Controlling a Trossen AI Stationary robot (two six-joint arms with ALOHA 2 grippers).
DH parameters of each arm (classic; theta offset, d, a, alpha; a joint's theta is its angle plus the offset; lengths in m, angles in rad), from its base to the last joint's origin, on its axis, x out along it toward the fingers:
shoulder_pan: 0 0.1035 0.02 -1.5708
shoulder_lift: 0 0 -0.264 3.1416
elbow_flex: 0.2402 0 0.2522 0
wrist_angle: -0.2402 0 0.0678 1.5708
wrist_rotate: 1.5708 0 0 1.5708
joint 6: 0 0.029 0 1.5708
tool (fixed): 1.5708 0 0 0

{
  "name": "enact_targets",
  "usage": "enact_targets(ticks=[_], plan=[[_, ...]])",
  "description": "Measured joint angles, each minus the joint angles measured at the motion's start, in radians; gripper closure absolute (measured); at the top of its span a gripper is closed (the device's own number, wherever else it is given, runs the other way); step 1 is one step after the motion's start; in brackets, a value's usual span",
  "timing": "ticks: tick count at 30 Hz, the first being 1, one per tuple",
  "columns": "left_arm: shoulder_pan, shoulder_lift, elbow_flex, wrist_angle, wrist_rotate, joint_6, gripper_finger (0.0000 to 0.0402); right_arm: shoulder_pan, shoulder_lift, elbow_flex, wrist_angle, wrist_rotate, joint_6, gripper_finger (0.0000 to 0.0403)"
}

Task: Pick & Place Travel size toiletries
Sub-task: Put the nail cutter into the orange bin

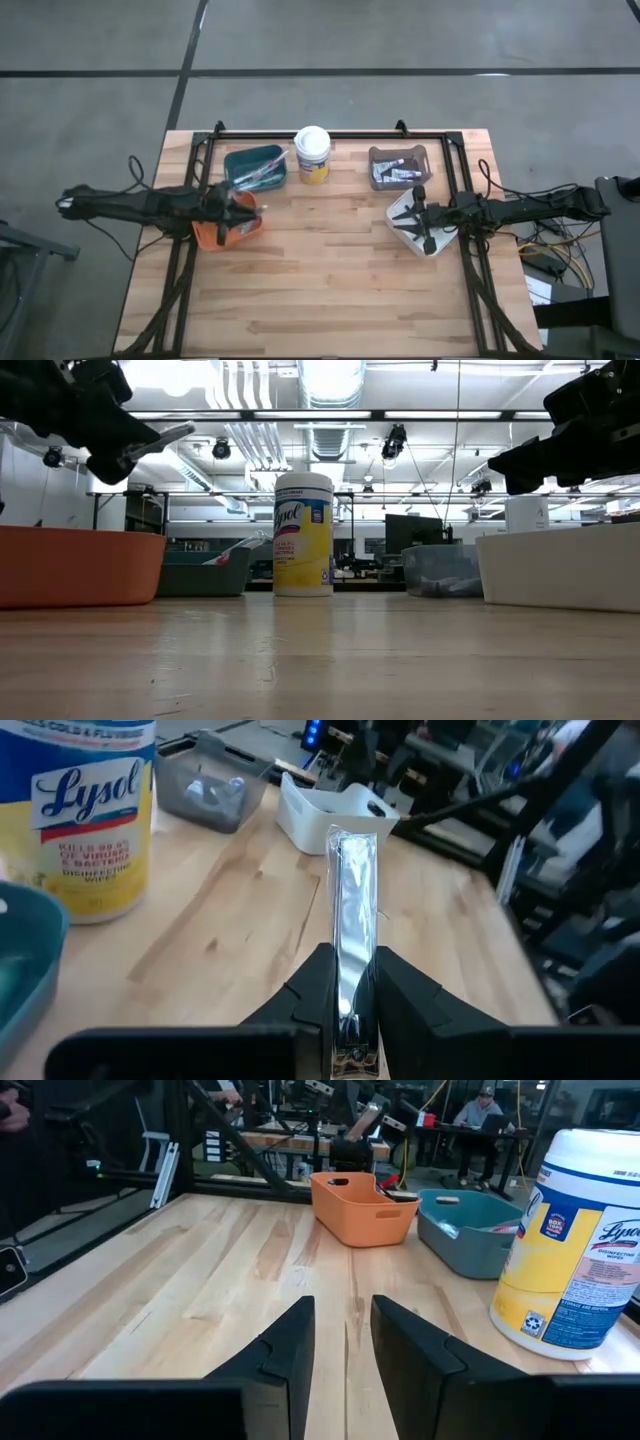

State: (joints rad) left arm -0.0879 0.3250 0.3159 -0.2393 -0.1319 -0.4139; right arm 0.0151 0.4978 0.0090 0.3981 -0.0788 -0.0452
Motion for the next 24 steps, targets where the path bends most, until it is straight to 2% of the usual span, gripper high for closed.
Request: enact_targets(ticks=[10,17,21,24], plan=[[0.001,-0.081,0.026,-0.056,-0.003,-0.127,0.0348,0.000,0.001,0.000,0.000,0.001,0.000,0.0307],[0.001,-0.114,0.036,-0.213,-0.005,-0.214,0.0348,0.000,0.001,0.000,0.000,0.002,0.000,0.0307],[0.001,-0.127,0.062,-0.361,-0.037,-0.259,0.0348,0.000,0.001,0.000,0.000,0.002,0.000,0.0307],[0.001,-0.130,0.103,-0.508,-0.047,-0.364,0.0348,0.000,0.001,0.000,0.000,0.002,0.000,0.0307]])
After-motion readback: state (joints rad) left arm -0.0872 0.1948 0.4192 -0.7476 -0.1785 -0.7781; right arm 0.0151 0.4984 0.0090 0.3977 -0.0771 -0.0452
